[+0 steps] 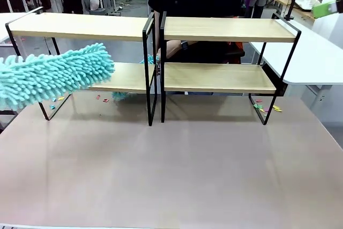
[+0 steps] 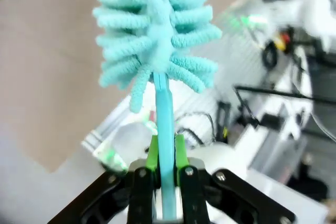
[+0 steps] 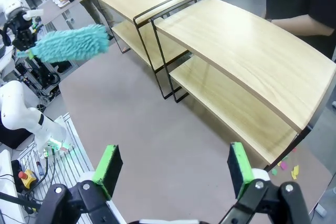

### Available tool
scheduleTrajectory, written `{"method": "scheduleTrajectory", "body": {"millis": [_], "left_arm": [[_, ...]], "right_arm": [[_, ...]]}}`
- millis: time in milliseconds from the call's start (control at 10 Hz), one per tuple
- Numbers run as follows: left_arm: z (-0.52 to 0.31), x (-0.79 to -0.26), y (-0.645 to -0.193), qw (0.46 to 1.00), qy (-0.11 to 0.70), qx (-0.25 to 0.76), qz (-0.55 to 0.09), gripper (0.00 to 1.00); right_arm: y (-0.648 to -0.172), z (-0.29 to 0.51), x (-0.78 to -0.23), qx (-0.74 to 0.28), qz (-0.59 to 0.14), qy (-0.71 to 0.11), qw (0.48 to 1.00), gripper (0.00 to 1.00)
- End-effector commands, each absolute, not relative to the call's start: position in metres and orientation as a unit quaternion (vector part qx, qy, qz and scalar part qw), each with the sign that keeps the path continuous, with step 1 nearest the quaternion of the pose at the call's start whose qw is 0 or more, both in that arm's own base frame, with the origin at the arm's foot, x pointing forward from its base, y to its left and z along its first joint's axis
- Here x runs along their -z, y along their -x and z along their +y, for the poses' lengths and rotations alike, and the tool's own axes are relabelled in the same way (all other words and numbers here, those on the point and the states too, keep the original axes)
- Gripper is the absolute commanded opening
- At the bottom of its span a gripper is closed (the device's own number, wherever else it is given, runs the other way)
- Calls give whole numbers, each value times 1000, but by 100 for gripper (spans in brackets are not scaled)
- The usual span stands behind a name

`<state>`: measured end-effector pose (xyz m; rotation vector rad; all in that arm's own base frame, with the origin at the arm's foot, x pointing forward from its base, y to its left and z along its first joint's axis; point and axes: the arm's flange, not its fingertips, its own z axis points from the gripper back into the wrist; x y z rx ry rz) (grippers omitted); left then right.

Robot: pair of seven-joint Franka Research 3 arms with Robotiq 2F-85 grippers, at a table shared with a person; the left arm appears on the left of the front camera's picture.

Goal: Clean the shelves.
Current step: Clean another randomly selected level of the Shelf with the Duster.

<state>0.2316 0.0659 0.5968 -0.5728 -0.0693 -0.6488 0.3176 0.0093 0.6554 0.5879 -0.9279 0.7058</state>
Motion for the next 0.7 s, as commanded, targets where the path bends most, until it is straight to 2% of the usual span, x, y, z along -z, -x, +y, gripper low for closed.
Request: {"method": "scheduleTrajectory", "body": {"millis": [0,300,600], "left_arm": [[87,-611,-204,856,331,397,-6,13],[100,-617,-156,788,389,476,-1,13],[107,-612,-118,768,398,501,-26,13]], "right_arm": [[-317,10,-656,-329,-433,-275,793,100],[-317,10,-656,-329,-433,-275,793,100],[-317,10,-656,-329,-433,-275,793,100]]}}
